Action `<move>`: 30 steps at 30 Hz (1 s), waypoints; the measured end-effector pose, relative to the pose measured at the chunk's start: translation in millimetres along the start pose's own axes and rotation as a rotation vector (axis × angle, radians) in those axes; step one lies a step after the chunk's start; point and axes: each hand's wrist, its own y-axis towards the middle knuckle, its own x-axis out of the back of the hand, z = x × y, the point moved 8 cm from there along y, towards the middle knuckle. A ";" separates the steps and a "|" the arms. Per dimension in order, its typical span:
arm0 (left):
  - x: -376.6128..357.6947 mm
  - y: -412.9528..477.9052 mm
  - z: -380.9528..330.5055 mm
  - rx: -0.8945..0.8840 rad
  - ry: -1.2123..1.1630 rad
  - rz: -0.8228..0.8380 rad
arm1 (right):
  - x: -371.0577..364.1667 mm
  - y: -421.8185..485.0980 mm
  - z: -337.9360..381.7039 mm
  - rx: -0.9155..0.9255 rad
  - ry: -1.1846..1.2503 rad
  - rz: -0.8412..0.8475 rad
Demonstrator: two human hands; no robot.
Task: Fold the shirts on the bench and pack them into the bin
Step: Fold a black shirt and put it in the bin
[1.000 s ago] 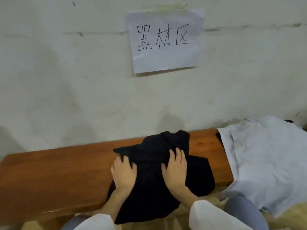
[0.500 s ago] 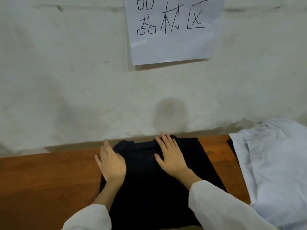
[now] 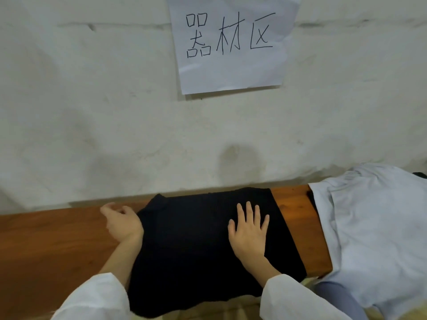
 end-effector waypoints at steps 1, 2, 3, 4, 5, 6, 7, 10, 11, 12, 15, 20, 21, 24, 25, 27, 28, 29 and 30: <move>-0.1 -4.9 -6.6 -0.151 0.132 0.028 | 0.7 -6.1 -1.3 0.004 -0.005 0.001; -2.8 -14.0 -13.2 -0.334 0.259 0.067 | 1.2 -12.4 -2.3 0.002 -0.001 0.000; -10.8 -26.9 -16.9 -0.517 0.360 0.124 | 1.0 -16.9 -4.3 -0.003 0.001 0.000; -19.8 -42.0 -17.2 -0.673 0.435 0.208 | 1.1 -22.0 -5.9 -0.013 0.000 0.004; -27.5 -59.4 -16.1 -0.817 0.495 0.301 | 0.6 -28.1 -7.9 -0.023 -0.003 0.013; -36.2 -77.1 -10.5 -0.948 0.546 0.394 | 0.4 -33.5 -10.4 -0.033 -0.008 0.025; -43.5 -94.3 -3.7 -1.043 0.593 0.488 | 0.3 -38.4 -12.9 -0.044 -0.009 0.035; -44.2 -126.1 20.4 -1.055 0.701 0.653 | 4.3 -55.6 -17.9 -0.060 -0.016 0.046; -39.5 -126.2 28.6 -0.984 0.750 0.660 | 6.1 -61.3 -19.1 -0.057 -0.021 0.044; -32.4 -123.9 33.0 -0.917 0.788 0.636 | 7.4 -66.1 -20.5 -0.051 -0.025 0.042; -11.6 -109.2 33.8 -0.731 0.879 0.545 | 7.0 -70.9 -24.5 -0.028 -0.031 0.057; 7.0 -88.9 20.6 -0.572 0.961 0.394 | 11.4 -59.6 -22.5 0.033 -0.021 0.062; 3.0 -94.5 15.5 -0.654 1.015 0.375 | 14.4 -58.4 -21.9 0.057 -0.005 0.027; -21.5 -126.0 14.0 -0.821 1.051 0.496 | 14.2 -58.1 -26.0 0.073 0.035 0.000; -25.9 -128.9 20.1 -0.761 1.036 0.546 | 11.0 -56.9 -27.0 0.069 0.026 0.022; -29.2 -123.7 31.8 -0.614 1.003 0.598 | 7.2 -53.0 -28.4 0.076 -0.024 0.062; -27.3 -117.4 34.6 -0.574 1.003 0.589 | 7.1 -50.1 -29.1 0.081 -0.046 0.072; -25.5 -110.2 36.1 -0.549 1.006 0.574 | 7.3 -46.7 -30.8 0.087 -0.061 0.083; -23.7 -101.8 37.1 -0.523 1.007 0.567 | 7.6 -43.0 -32.2 0.096 -0.068 0.096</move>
